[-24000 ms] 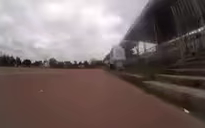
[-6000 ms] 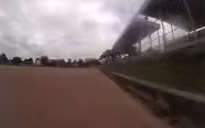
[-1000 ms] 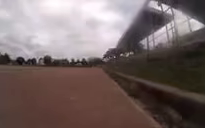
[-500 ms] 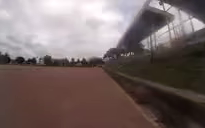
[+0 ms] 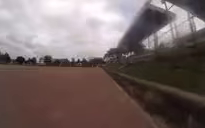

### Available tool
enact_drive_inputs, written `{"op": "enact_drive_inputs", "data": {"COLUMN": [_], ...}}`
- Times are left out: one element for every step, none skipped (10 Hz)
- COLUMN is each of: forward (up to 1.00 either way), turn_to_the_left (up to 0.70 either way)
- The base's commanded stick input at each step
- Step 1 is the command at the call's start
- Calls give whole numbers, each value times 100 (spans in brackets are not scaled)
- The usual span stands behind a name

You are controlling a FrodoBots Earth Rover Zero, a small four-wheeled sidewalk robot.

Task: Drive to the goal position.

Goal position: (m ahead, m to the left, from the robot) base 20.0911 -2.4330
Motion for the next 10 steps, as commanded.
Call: {"op": "enact_drive_inputs", "data": {"forward": [70,70,70,70,70,70,70,70,70,70], "turn_to_the_left": [0,0,0,0,0,0,0,0,0,0]}}
